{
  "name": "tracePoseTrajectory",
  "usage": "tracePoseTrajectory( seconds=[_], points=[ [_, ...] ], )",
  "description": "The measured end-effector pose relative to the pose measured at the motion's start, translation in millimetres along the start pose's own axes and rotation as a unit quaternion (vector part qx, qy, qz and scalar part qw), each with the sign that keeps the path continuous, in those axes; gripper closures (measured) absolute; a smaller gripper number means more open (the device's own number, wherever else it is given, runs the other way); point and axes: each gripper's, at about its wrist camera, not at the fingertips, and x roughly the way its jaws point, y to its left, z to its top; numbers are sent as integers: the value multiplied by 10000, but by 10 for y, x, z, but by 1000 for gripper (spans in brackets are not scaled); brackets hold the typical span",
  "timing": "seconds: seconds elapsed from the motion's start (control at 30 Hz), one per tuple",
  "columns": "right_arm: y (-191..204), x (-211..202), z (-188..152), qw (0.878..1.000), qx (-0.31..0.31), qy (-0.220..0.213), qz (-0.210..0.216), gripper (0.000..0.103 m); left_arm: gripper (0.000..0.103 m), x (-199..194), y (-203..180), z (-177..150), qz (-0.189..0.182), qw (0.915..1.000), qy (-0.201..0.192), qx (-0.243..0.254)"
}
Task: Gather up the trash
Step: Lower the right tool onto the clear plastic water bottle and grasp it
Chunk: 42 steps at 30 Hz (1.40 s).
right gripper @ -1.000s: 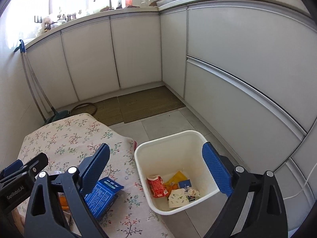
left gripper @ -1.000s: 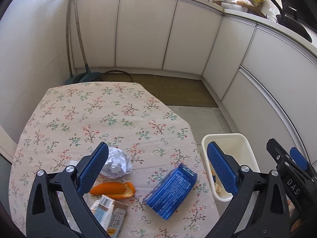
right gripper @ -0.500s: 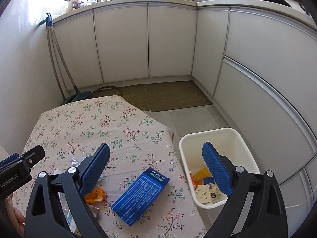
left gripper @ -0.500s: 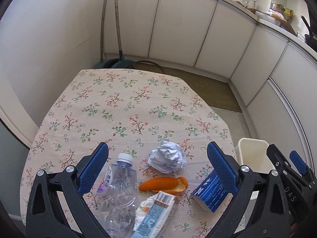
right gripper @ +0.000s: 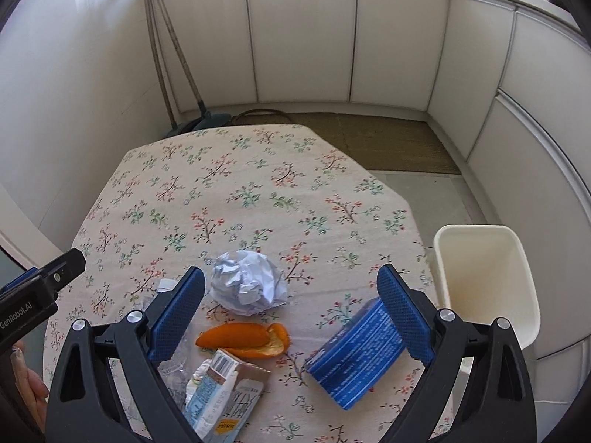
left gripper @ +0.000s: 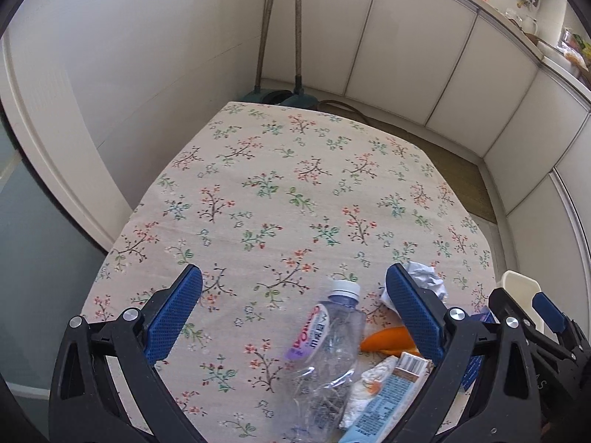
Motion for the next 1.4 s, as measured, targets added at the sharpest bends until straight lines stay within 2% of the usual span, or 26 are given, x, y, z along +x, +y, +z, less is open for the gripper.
tracePoseTrajectory(
  seconds=[0.17, 0.47, 0.67, 0.9, 1.1, 1.17, 1.27, 1.4],
  points=[
    [303, 277, -39, 9975, -223, 580, 324, 11, 8, 66, 307, 59, 181, 9994, 111, -275],
    [869, 704, -122, 9843, -363, 1460, 921, 11, 8, 85, 674, 125, 298, 9980, 164, -537],
    [1244, 864, -244, 9762, -640, 1818, 992, 11, 8, 74, 940, 171, 344, 9965, 186, -733],
    [1484, 1074, -428, 9677, -910, 2177, 887, 11, 8, 31, 1155, 201, 276, 9950, 205, -933],
    [1635, 1227, -620, 9602, -1146, 2428, 764, 11, 8, 11, 1247, 230, 220, 9946, 197, -997],
    [1678, 1230, -661, 9621, -1269, 2324, 645, 11, 8, -2, 1282, 243, 196, 9941, 189, -1051],
    [1699, 1200, -666, 9665, -1337, 2119, 552, 25, 8, -4, 1313, 252, 141, 9935, 198, -1113],
    [1688, 1175, -639, 9710, -1240, 1941, 641, 27, 8, 4, 1289, 257, 126, 9935, 207, -1115]
  ],
)
